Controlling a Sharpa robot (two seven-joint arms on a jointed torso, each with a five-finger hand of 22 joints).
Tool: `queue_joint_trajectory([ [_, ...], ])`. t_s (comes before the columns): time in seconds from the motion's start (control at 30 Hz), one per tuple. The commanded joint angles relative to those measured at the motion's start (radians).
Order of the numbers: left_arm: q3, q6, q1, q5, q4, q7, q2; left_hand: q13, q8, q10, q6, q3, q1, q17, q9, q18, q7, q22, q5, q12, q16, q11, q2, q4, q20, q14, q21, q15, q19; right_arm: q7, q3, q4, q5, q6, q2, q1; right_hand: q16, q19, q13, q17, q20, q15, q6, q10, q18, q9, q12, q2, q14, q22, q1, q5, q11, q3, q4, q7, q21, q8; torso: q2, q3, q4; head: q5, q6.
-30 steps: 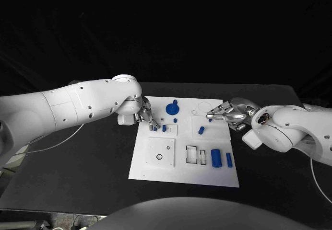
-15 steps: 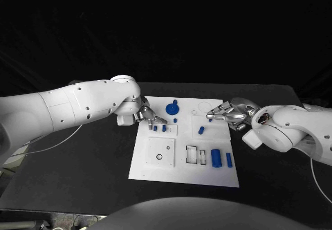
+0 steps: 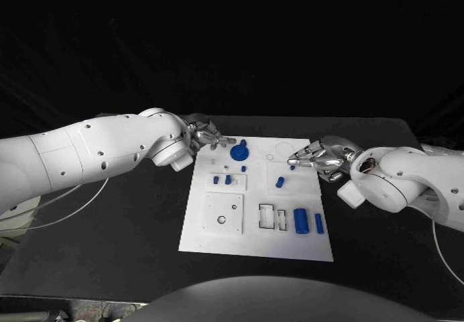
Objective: Assemble the parts on the task board
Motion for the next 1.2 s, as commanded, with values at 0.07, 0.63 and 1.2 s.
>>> queue_joint_trajectory([
  [0.07,0.001,-0.223,-0.008,0.17,0.008,0.429,-0.005,-0.283,-0.058,-0.047,-0.011,0.007,0.159,0.263,-0.098,0.018,0.02,0.229,0.075,-0.307,0.003,0.031,-0.004,0.026,0.022,0.105,-0.036,0.02,0.009,0.066,0.0,0.0,0.002,-0.04,0.001,-0.002,0.004,0.105,0.261,0.263,0.006,0.004,-0.001,0.11,-0.014,0.0,-0.005,0.002,0.104,0.263,0.003,0.0,0.004,-0.009,0.002,-0.002,0.004,0.004,0.001,-0.0005,-0.0005,-0.002,0.0],
  [0.63,0.0,-0.211,-0.077,-0.13,-0.025,0.481,0.042,-0.738,-0.224,0.041,0.07,0.037,0.417,0.263,-0.366,-0.007,0.051,0.263,0.024,-0.617,0.003,0.055,-0.019,0.016,0.043,0.105,0.047,0.04,0.105,0.127,0.0,-0.003,0.008,-0.095,0.004,-0.014,0.004,0.105,0.261,0.263,0.007,0.004,0.0,0.11,-0.014,0.0,-0.005,0.001,0.104,0.263,-0.002,0.001,0.004,-0.014,0.006,-0.002,0.004,0.006,0.002,-0.0004,0.0,0.0,0.0],
  [1.2,-0.001,-0.1,-0.095,-0.702,-0.062,0.405,0.091,-0.856,-0.248,0.128,0.173,0.089,0.483,0.263,-0.437,-0.007,0.033,0.263,-0.117,-0.693,0.003,0.045,-0.003,0.019,0.031,0.105,0.047,0.032,0.105,0.137,0.0,0.0,0.008,-0.119,0.001,-0.015,0.004,0.105,0.261,0.263,0.007,0.005,0.002,0.11,-0.014,0.0,-0.005,0.003,0.104,0.263,-0.005,0.002,0.004,-0.016,0.009,-0.002,0.004,0.007,0.002,0.0004,-0.0025,-0.001,0.0],
])
